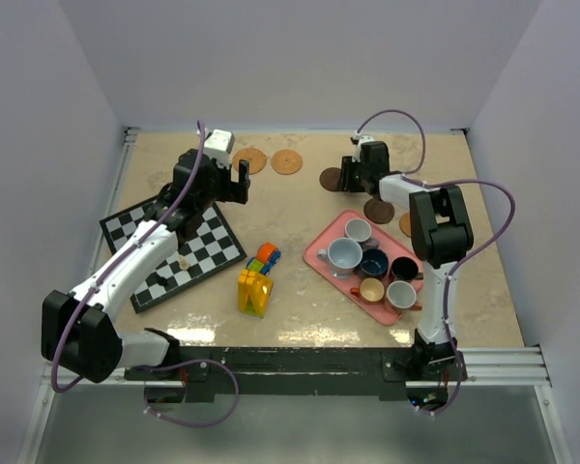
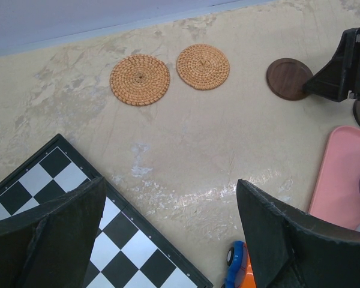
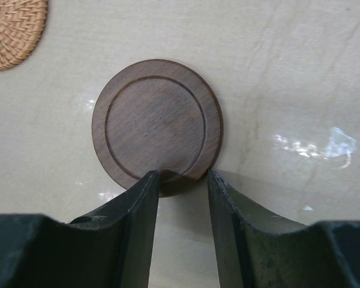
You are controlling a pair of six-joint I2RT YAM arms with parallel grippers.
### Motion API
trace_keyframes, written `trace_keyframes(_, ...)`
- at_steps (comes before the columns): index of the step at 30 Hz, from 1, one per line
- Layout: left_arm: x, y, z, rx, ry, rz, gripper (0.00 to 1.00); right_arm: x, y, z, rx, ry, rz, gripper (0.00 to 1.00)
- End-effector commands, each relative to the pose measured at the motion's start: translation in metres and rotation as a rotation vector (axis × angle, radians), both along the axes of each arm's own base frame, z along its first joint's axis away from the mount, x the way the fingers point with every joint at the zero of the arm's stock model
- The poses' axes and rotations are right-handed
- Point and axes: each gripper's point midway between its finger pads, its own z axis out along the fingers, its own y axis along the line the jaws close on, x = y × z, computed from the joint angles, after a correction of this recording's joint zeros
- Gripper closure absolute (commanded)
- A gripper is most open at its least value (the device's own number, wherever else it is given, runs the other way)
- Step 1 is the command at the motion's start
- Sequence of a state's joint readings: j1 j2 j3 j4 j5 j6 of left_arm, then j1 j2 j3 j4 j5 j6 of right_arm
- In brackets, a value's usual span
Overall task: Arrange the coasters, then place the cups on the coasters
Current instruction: Move the coaster to the center of the board.
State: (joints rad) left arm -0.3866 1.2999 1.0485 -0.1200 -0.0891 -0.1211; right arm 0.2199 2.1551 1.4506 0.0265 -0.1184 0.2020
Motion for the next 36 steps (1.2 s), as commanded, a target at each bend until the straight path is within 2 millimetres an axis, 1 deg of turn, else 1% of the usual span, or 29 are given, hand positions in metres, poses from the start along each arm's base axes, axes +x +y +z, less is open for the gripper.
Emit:
trace_keyframes(1, 0.002, -0.004, 0.013, -0.038, -0.044, 0.0, 0.06, -0.001, 0.022, -0.006, 0.013, 0.024, 0.016, 0.58)
trace_keyframes(5, 0.002, -0.004, 0.015, -0.038, -0.049, 0.0, 0.06, 0.0, 0.033, -0.005, 0.016, 0.019, 0.035, 0.58)
trace_keyframes(6, 0.001, -0.004, 0.015, -0.039, -0.051, 0.0, 0.06, -0.005, 0.034, -0.008, 0.013, 0.039, 0.037, 0.59)
trace_keyframes(18, 0.001, -0.003, 0.019, -0.043, -0.057, 0.0, 0.06, -0.012, 0.056, -0.01, 0.013, 0.051, 0.079, 0.59)
trace_keyframes(27, 0.0, -0.004, 0.018, -0.045, -0.056, -0.002, 0.06, -0.016, 0.07, -0.01, 0.016, 0.054, 0.105, 0.6)
trace_keyframes(29, 0.0, -0.004, 0.019, -0.046, -0.058, -0.002, 0.06, -0.019, 0.075, -0.01, 0.015, 0.055, 0.117, 0.6)
trace_keyframes(36, 0.0, -0.003, 0.02, -0.046, -0.061, -0.001, 0.06, -0.019, 0.084, -0.01, 0.019, 0.055, 0.128, 0.6)
